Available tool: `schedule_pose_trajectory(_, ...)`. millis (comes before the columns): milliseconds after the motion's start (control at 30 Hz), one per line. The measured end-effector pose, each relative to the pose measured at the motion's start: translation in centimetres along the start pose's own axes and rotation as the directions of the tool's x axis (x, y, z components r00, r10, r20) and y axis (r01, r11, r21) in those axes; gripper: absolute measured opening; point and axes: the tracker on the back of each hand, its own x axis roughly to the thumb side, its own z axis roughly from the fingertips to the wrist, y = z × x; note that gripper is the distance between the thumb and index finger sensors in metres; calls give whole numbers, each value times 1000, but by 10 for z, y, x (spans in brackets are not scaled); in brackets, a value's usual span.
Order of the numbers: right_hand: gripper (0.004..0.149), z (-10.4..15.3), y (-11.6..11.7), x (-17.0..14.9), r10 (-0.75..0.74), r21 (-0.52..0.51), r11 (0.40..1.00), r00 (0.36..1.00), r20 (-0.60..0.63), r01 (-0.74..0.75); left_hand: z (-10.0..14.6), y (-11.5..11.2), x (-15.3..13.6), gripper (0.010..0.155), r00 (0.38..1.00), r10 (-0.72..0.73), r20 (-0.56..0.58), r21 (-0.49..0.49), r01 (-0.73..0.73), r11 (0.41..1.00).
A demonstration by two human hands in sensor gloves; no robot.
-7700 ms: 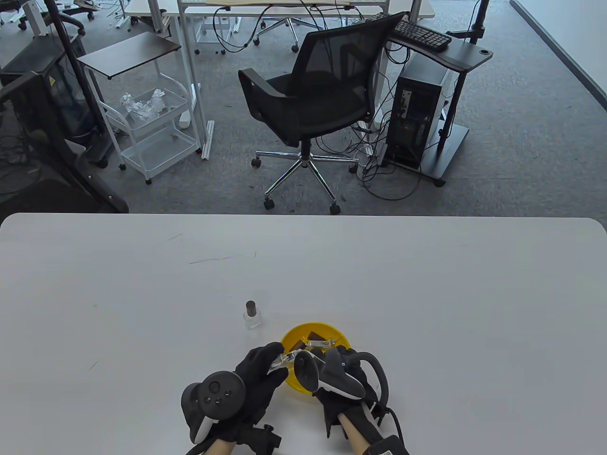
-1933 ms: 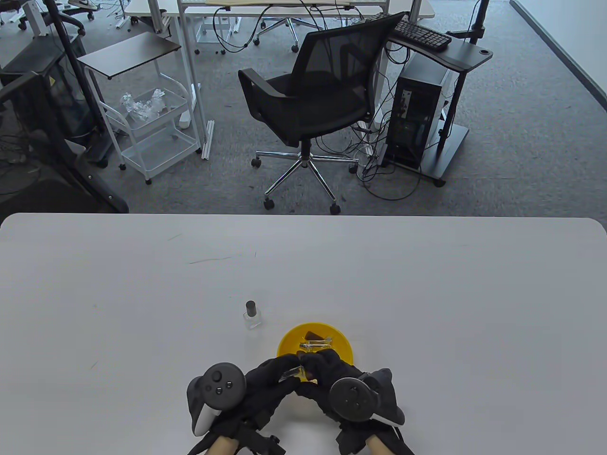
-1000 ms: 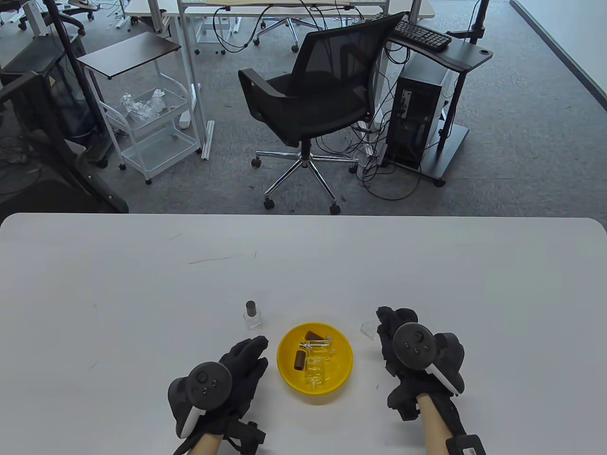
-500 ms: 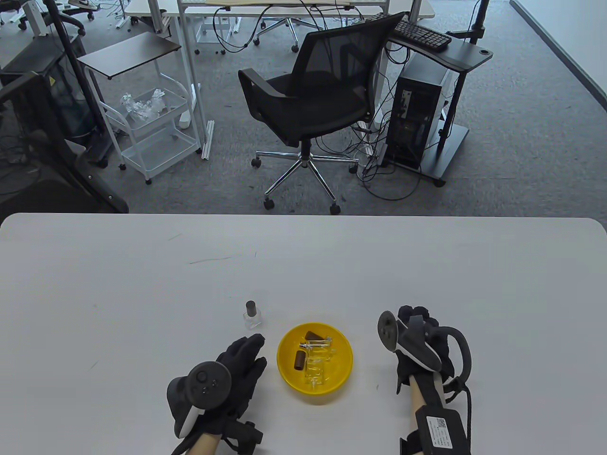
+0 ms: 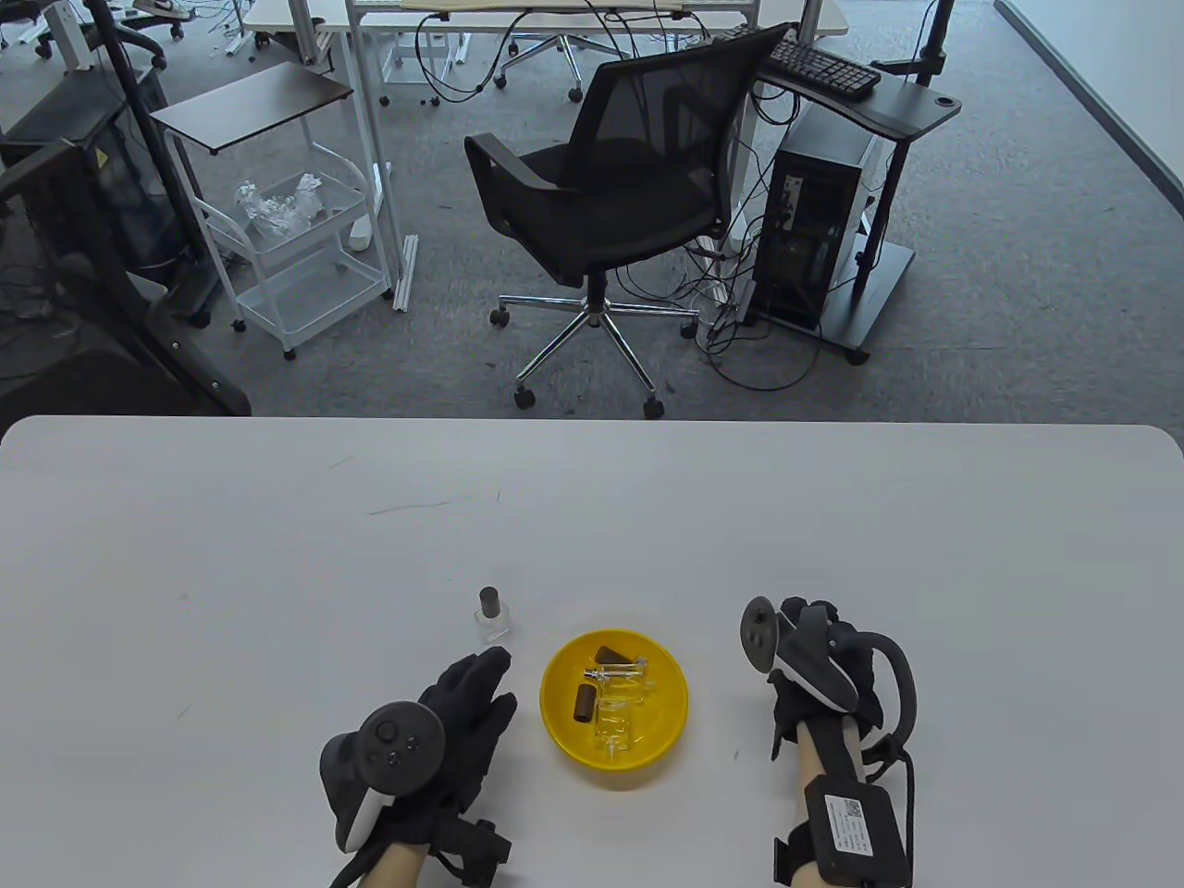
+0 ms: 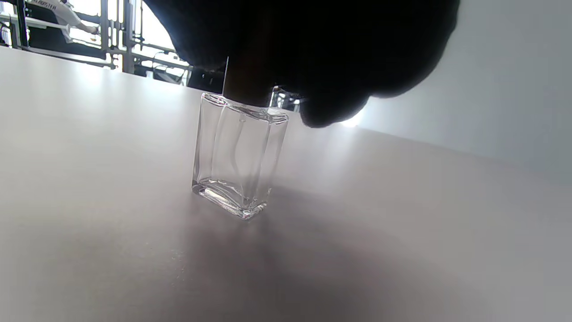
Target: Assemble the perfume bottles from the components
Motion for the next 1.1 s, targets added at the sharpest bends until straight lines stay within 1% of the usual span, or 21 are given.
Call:
schedule_pose_trajectory(100, 56, 2, -3, -1, 10, 21, 1000, 1000, -10, -9, 0, 0, 0, 55, 1000, -3, 3, -1, 3, 1000)
schedule_pose_trajectory(233, 62, 6, -11, -5, -1, -4, 1000, 1000, -13, 1, 0, 0, 0, 55, 1000, -1, 9, 2, 1, 1000)
schedule_pose_trajectory(367, 63, 11, -21, -9, -48, -43, 998, 999, -7, 48, 0, 1, 0, 55, 1000, 9, 13, 6, -9, 1000)
schedule_pose_trajectory(433, 62, 15, -28, -9, -72, -62, 995, 997, 17, 73, 0, 2, 0, 55, 1000, 12, 16, 8, -12, 1000)
schedule_pose_trajectory(567, 61, 22, -39, -3, -42, -111, 992, 996, 85, 52, 0, 2, 0, 55, 1000, 17, 22, 10, -17, 1000)
schedule_pose_trajectory(667, 60, 30, -45, 9, -10, -160, 986, 987, 161, 37, 0, 3, 0, 55, 999, 26, 24, 14, -26, 1000)
schedule_pose_trajectory(767, 59, 38, -49, 24, -7, -192, 980, 971, 238, 55, 0, 3, 0, 55, 999, 27, 26, 16, -28, 1000)
schedule_pose_trajectory(967, 57, 49, -51, 57, -25, -197, 975, 930, 367, 104, 1, 2, 0, 55, 999, 18, 30, 11, -18, 1000)
schedule_pose_trajectory(1100, 55, 52, -46, 79, -42, -179, 975, 898, 437, 132, 1, 2, 0, 55, 999, 16, 30, 9, -17, 1000)
